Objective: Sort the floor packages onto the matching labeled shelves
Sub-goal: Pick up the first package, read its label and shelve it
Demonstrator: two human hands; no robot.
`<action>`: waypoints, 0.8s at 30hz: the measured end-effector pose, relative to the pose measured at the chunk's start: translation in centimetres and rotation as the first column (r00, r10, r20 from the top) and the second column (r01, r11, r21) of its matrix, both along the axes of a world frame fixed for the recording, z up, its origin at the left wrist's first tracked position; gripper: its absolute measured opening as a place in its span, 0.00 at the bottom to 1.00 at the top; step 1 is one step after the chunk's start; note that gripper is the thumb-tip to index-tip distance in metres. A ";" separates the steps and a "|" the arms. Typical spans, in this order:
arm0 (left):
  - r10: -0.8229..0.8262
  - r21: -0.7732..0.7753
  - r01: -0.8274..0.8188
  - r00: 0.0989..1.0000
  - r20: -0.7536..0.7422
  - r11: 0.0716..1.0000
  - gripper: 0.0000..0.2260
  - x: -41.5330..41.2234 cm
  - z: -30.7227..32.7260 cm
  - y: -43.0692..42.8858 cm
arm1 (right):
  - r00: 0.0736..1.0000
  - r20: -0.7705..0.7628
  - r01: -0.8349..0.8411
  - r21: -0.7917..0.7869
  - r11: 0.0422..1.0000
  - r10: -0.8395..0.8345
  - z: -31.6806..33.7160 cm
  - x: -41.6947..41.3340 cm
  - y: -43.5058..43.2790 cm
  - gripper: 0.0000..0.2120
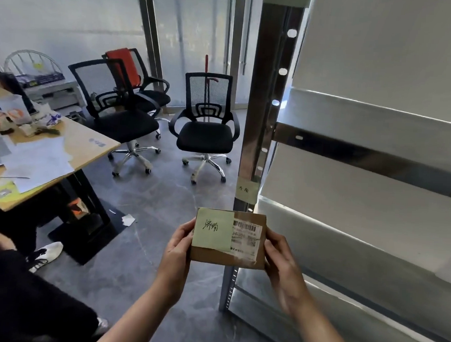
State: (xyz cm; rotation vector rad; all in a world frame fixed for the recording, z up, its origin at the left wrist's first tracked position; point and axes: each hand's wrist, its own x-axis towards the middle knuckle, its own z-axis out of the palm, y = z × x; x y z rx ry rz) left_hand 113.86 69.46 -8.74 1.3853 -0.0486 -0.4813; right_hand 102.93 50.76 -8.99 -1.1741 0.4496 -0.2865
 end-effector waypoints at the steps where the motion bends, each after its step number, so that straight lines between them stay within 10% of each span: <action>1: -0.013 0.019 0.013 1.000 -0.005 1.000 0.15 0.3 -0.3 0.0 | 1.000 -0.013 0.010 0.015 1.000 -0.010 -0.3 -0.1 0.0 0.15; 24: -0.492 -0.019 0.492 0.871 -0.010 0.871 0.21 4.3 -3.1 -3.9 | 0.906 -0.136 0.408 0.031 0.913 -0.400 -0.9 -2.2 0.4 0.15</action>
